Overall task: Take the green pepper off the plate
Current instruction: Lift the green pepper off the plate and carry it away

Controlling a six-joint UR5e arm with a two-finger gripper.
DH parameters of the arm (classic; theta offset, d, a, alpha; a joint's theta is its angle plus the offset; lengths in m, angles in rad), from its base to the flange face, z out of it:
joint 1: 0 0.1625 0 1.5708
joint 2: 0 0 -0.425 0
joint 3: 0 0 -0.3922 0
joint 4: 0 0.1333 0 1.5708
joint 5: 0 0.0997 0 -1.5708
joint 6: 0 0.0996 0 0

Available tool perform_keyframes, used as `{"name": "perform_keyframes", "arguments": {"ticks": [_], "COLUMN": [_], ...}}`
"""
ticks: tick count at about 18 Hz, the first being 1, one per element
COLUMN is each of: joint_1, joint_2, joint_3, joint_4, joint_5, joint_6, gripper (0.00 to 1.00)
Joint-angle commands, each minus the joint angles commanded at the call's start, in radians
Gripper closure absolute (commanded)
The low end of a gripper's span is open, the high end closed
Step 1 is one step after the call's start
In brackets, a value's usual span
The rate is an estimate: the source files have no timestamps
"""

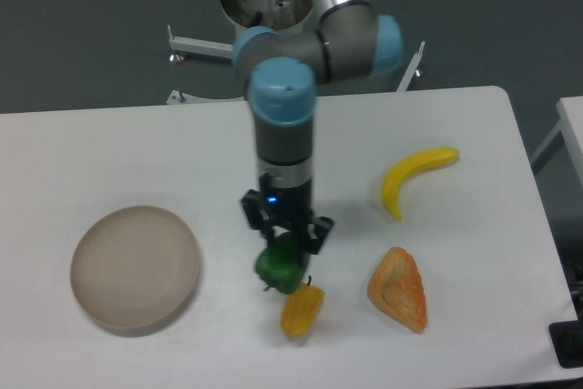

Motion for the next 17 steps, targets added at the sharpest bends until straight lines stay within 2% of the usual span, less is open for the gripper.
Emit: {"name": "perform_keyframes", "arguments": {"ticks": [2,5,9,17], "joint_1": [0.017,0.045,0.046,0.048], "joint_2": [-0.014,-0.026,-0.058,-0.066], "joint_3": [0.02,0.026,0.049,0.063], "joint_4": [-0.023,-0.028,-0.028,-0.028], "joint_5": [0.012,0.023,0.063,0.066], "joint_6": [0.043,0.089,0.124,0.14], "gripper": [0.75,0.75,0.75,0.75]}}
